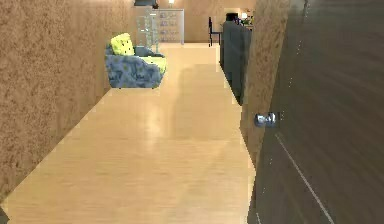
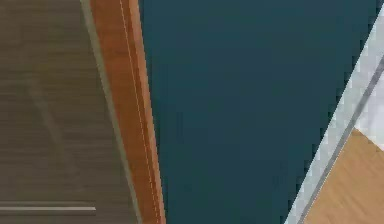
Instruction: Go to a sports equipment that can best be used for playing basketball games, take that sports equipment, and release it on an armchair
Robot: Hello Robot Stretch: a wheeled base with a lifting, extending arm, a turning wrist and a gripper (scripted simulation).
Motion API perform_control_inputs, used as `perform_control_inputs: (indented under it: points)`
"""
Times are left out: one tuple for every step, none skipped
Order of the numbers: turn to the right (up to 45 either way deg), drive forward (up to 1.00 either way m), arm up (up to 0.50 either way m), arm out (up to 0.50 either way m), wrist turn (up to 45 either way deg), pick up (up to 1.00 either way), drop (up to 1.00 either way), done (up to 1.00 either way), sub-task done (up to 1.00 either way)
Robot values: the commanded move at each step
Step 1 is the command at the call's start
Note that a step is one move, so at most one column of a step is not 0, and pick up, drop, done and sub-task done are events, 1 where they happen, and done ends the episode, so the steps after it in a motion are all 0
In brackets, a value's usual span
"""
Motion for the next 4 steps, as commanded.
perform_control_inputs:
  points:
    - [-45.0, 0.0, 0.0, 0.0, 0.0, 0.0, 0.0, 0.0, 0.0]
    - [-45.0, 0.0, 0.0, 0.0, 0.0, 0.0, 0.0, 0.0, 0.0]
    - [0.0, 0.2, 0.0, 0.0, 0.0, 0.0, 0.0, 0.0, 0.0]
    - [45.0, 0.0, 0.0, 0.0, 0.0, 0.0, 0.0, 0.0, 0.0]
